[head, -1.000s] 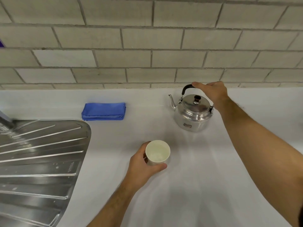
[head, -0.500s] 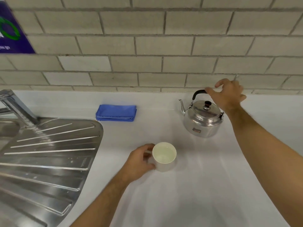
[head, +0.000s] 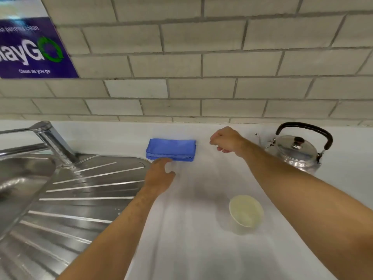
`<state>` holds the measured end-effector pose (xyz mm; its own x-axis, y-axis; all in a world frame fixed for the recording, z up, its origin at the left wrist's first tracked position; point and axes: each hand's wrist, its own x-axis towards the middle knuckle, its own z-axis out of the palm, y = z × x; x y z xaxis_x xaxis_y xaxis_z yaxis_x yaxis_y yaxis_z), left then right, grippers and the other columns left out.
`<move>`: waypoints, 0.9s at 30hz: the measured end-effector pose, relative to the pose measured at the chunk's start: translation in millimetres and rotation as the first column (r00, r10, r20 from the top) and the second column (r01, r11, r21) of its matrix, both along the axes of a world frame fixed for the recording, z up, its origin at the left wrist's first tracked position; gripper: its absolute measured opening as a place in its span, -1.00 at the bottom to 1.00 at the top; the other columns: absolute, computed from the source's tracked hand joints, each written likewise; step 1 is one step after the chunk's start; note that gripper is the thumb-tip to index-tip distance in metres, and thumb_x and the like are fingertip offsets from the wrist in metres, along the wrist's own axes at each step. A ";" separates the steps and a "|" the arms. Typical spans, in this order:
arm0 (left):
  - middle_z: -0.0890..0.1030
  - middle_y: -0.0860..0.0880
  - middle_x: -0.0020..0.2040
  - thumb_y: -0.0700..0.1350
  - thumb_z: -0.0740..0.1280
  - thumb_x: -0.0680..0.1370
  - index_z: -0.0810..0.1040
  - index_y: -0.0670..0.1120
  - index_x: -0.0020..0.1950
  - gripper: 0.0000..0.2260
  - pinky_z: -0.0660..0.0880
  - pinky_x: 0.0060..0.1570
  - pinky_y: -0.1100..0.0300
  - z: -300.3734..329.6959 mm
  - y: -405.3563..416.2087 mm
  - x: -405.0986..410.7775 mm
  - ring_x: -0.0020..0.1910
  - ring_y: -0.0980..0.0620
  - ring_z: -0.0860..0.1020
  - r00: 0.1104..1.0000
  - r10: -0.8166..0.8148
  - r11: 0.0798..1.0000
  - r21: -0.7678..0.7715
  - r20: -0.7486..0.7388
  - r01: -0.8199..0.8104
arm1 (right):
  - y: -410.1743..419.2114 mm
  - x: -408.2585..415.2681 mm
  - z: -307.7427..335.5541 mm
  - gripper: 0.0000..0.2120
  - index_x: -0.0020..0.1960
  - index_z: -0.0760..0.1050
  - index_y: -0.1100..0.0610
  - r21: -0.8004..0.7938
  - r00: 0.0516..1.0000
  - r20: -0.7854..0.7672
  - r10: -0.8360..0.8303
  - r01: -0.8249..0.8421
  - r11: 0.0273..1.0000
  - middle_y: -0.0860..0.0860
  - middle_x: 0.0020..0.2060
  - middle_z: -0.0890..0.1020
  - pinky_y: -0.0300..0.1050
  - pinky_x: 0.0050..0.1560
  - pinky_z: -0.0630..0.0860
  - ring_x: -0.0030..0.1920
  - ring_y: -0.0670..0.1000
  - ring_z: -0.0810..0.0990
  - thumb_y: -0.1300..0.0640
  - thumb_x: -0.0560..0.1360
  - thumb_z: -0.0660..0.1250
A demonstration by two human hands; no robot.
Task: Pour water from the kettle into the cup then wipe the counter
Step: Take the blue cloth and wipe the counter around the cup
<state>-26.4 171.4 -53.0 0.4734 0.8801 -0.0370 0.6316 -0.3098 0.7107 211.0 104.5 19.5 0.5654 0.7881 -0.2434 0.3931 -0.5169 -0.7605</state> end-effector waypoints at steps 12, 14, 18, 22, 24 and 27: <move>0.07 0.06 0.56 0.14 0.22 0.43 0.11 0.14 0.52 -0.34 -0.09 0.50 -0.11 -39.1 63.7 1.2 0.55 0.00 0.00 0.889 -0.179 0.950 0.162 -0.421 0.268 | 98.4 -32.9 -58.8 -0.57 0.23 0.49 0.26 -0.199 0.995 0.046 -0.089 0.096 0.975 0.18 0.13 0.59 -0.05 -0.05 0.50 0.10 0.18 0.57 0.05 0.46 0.40; 0.07 0.09 0.56 0.15 0.21 0.44 0.12 0.18 0.51 -0.36 -0.10 0.49 -0.13 -41.9 66.6 -2.3 0.54 0.03 0.02 0.888 -0.180 0.943 0.183 -0.424 0.278 | 102.3 -34.7 -65.7 -0.59 0.19 0.55 0.25 -0.185 0.985 0.152 -0.086 0.114 0.976 0.18 0.10 0.63 -0.07 0.02 0.53 0.11 0.19 0.60 0.04 0.43 0.45; 0.10 0.10 0.54 0.16 0.19 0.45 0.12 0.20 0.50 -0.39 -0.13 0.45 -0.19 -43.5 69.5 -5.9 0.53 0.06 0.05 0.885 -0.193 0.933 0.200 -0.424 0.299 | 102.8 -36.3 -68.7 -0.88 -0.09 0.60 0.14 -0.085 0.951 0.304 -0.056 0.086 0.993 0.12 -0.08 0.67 -0.07 -0.08 0.55 -0.03 0.15 0.62 0.16 0.39 0.45; 0.20 0.15 0.48 0.13 0.21 0.45 0.23 0.20 0.43 -0.46 -0.06 0.41 -0.23 -35.7 67.1 -3.2 0.47 0.08 0.19 0.931 -0.161 0.965 0.147 -0.329 0.219 | 100.1 -40.5 -58.9 -0.89 -0.11 0.41 0.08 0.098 0.985 0.173 0.008 -0.025 0.995 0.04 -0.20 0.52 -0.17 -0.24 0.36 -0.19 0.05 0.44 0.24 0.47 0.32; 0.27 0.12 0.45 0.09 0.26 0.46 0.29 0.15 0.40 -0.50 0.04 0.38 -0.17 -26.7 66.0 -0.1 0.41 0.07 0.29 0.978 -0.091 0.983 0.141 -0.188 0.118 | 93.5 -46.0 -43.6 -0.86 -0.11 0.37 0.09 0.194 0.988 0.133 0.085 -0.110 0.975 0.00 -0.31 0.44 -0.20 -0.33 0.30 -0.29 0.01 0.35 0.27 0.50 0.30; 0.31 0.03 0.46 0.01 0.36 0.46 0.28 0.05 0.44 -0.44 0.22 0.34 -0.14 -5.3 67.4 1.9 0.41 -0.02 0.32 0.997 -0.001 0.978 0.207 0.080 -0.016 | 74.4 -56.7 -10.9 -0.85 -0.06 0.39 0.07 0.260 0.957 0.166 0.238 -0.275 0.926 0.02 -0.30 0.46 -0.28 -0.34 0.31 -0.34 -0.04 0.33 0.29 0.54 0.27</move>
